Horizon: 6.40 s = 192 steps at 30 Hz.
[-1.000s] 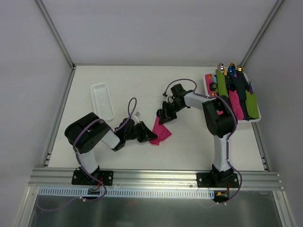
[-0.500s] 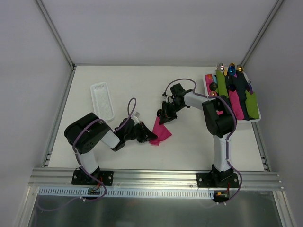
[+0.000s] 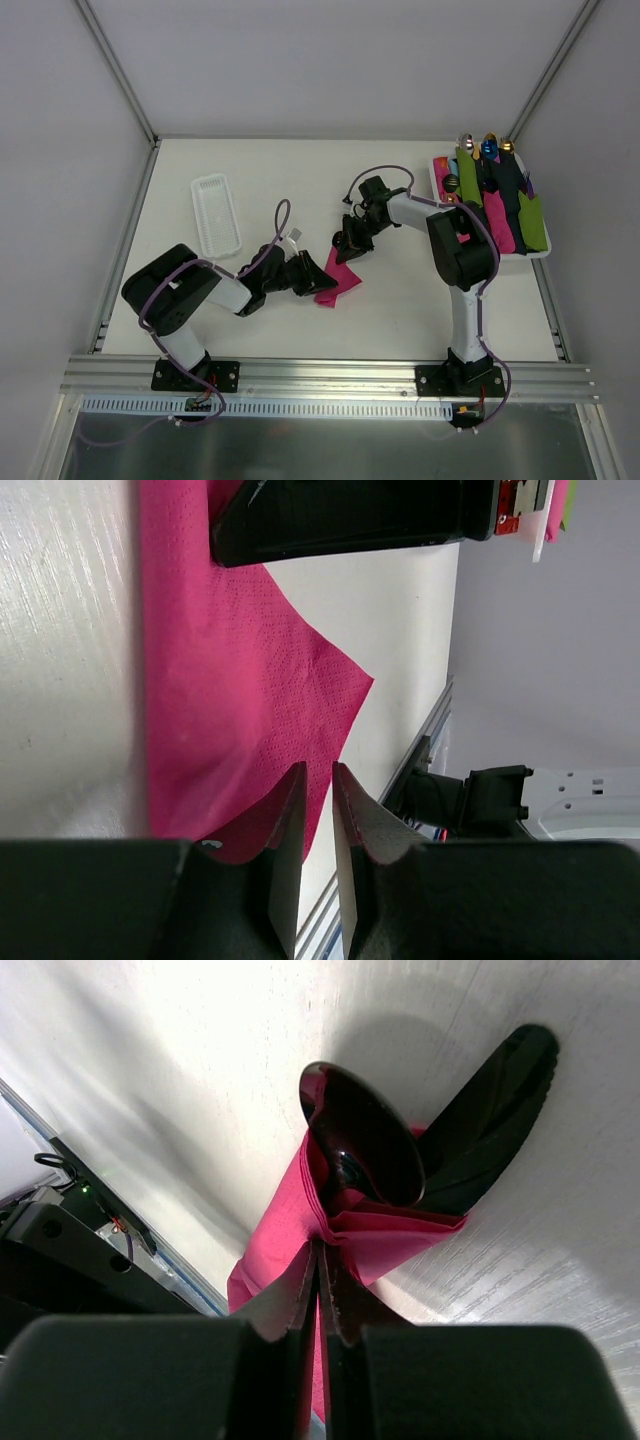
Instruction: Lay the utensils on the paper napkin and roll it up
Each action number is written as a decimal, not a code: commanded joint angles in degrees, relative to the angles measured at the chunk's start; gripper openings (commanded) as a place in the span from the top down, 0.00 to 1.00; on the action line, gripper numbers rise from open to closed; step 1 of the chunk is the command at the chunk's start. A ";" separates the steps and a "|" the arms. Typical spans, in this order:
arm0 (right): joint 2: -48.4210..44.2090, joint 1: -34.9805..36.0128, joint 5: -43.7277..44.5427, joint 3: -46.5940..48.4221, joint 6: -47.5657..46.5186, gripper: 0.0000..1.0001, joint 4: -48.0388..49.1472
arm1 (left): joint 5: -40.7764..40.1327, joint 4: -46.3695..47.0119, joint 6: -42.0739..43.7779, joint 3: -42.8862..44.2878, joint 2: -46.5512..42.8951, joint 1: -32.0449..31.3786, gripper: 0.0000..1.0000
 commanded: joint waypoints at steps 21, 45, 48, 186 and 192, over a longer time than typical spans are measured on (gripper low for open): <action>1.62 0.31 4.63 0.44 -2.86 0.95 -2.91 | 2.02 14.84 -5.34 -2.46 16.23 -2.01 0.93; -10.95 -0.13 -3.99 -1.14 -7.17 0.70 -3.88 | -2.99 21.60 -12.64 -5.27 26.96 -2.01 0.99; -8.85 0.13 -5.74 -3.51 -5.51 0.72 -1.60 | -2.99 21.60 -12.46 -5.09 26.96 -2.01 0.99; 1.00 4.88 17.19 -0.44 1.00 0.57 -6.60 | -2.38 21.86 -8.95 -5.09 23.88 0.37 0.98; 4.16 6.28 16.84 0.26 1.71 0.61 -6.51 | -2.55 22.13 -9.03 -5.53 23.88 0.28 0.98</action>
